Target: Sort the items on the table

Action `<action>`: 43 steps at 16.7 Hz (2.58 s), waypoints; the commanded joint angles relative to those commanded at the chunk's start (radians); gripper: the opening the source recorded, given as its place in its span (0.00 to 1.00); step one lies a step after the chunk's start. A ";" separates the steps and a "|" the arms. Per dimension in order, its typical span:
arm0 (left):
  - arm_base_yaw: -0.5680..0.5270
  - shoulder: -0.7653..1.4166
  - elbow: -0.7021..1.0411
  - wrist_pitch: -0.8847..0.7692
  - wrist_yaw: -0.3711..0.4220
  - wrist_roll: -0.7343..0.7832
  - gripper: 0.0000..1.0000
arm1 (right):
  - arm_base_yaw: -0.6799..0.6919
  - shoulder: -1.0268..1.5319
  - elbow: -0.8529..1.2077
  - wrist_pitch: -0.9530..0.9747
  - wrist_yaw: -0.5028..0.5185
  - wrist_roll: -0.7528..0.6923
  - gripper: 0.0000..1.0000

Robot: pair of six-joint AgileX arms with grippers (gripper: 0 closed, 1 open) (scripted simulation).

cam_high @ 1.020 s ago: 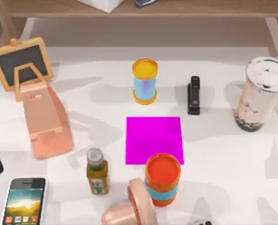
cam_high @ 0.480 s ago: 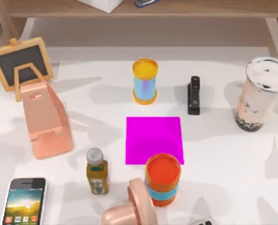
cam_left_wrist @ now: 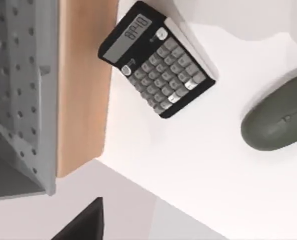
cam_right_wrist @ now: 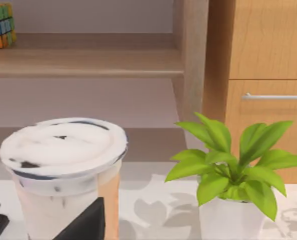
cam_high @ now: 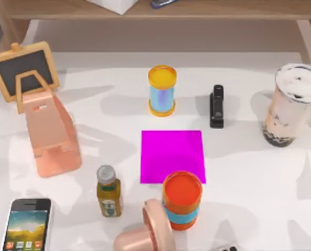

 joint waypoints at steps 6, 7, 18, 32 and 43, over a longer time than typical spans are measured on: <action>0.077 0.462 0.354 -0.264 0.012 0.549 1.00 | 0.000 0.000 0.000 0.000 0.000 0.000 1.00; 0.088 0.523 0.400 -0.299 0.014 0.621 1.00 | 0.000 0.000 0.000 0.000 0.000 0.000 1.00; 0.119 0.744 0.562 -0.422 0.023 0.876 1.00 | 0.000 0.000 0.000 0.000 0.000 0.000 1.00; 0.125 0.853 0.357 -0.110 0.024 0.880 1.00 | 0.000 0.000 0.000 0.000 0.000 0.000 1.00; 0.125 0.853 0.357 -0.110 0.024 0.880 0.32 | 0.000 0.000 0.000 0.000 0.000 0.000 1.00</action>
